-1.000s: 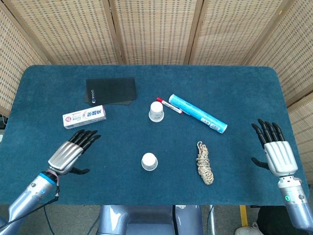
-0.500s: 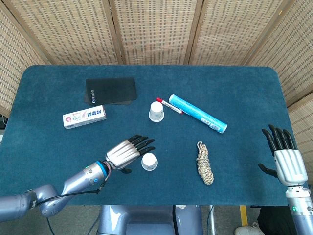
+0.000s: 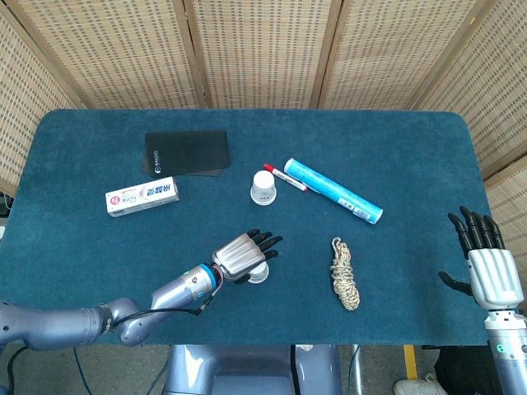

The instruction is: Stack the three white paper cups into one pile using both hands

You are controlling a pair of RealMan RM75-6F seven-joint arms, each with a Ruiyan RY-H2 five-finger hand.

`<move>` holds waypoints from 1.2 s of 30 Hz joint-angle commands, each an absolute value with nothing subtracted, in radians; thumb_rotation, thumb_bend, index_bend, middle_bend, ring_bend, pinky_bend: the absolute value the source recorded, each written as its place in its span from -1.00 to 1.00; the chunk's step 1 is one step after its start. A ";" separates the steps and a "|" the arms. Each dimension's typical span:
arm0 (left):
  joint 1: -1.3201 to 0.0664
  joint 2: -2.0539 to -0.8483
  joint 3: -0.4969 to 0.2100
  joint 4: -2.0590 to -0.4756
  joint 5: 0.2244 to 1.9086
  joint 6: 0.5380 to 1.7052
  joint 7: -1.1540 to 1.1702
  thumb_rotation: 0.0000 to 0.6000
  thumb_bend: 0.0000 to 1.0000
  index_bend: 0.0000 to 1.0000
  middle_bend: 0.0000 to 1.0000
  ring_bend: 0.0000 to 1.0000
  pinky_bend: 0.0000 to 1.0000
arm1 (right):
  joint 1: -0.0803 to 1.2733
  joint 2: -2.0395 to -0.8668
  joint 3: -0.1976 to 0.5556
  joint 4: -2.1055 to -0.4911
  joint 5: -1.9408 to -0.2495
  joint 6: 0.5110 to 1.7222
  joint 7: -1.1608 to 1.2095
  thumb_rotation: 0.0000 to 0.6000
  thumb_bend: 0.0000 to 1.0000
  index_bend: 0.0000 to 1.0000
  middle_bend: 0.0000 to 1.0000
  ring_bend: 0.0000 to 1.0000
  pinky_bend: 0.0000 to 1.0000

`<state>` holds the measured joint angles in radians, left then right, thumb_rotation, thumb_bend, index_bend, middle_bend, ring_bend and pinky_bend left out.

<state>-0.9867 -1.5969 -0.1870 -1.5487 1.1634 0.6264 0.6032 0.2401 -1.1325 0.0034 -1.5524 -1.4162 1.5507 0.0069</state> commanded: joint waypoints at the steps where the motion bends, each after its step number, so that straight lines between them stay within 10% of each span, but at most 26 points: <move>1: -1.011 -1.615 -0.164 -1.530 1.123 0.630 0.624 1.00 -0.35 -0.51 -0.81 -0.76 -0.63 | 0.234 -1.132 0.012 -1.553 -1.420 1.546 0.010 1.00 -1.00 -0.92 -1.00 -1.00 -1.00; 9: -1.025 -1.635 -0.144 -1.507 1.108 0.678 0.609 1.00 -0.34 -0.01 -0.33 -0.34 -0.29 | 0.221 -1.134 0.037 -1.545 -1.426 1.532 0.018 1.00 -1.00 -0.92 -1.00 -1.00 -1.00; 24: -1.125 -1.514 -0.308 -1.557 0.954 0.763 0.623 1.00 -0.38 -0.02 -0.32 -0.33 -0.29 | 0.204 -1.131 0.069 -1.553 -1.435 1.506 0.025 1.00 -1.00 -0.92 -0.99 -1.00 -1.00; 36: -1.316 -1.572 -0.387 -1.299 0.631 0.736 0.667 1.00 -0.39 -0.04 -0.34 -0.33 -0.31 | 0.198 -1.134 0.085 -1.546 -1.431 1.478 0.025 1.00 -1.00 -0.92 -0.99 -1.00 -1.00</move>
<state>-1.2731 -1.5442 -0.3776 -1.3584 0.6800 0.7486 0.6596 0.1978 -1.1335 0.0845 -1.5465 -1.4317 1.4778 0.0250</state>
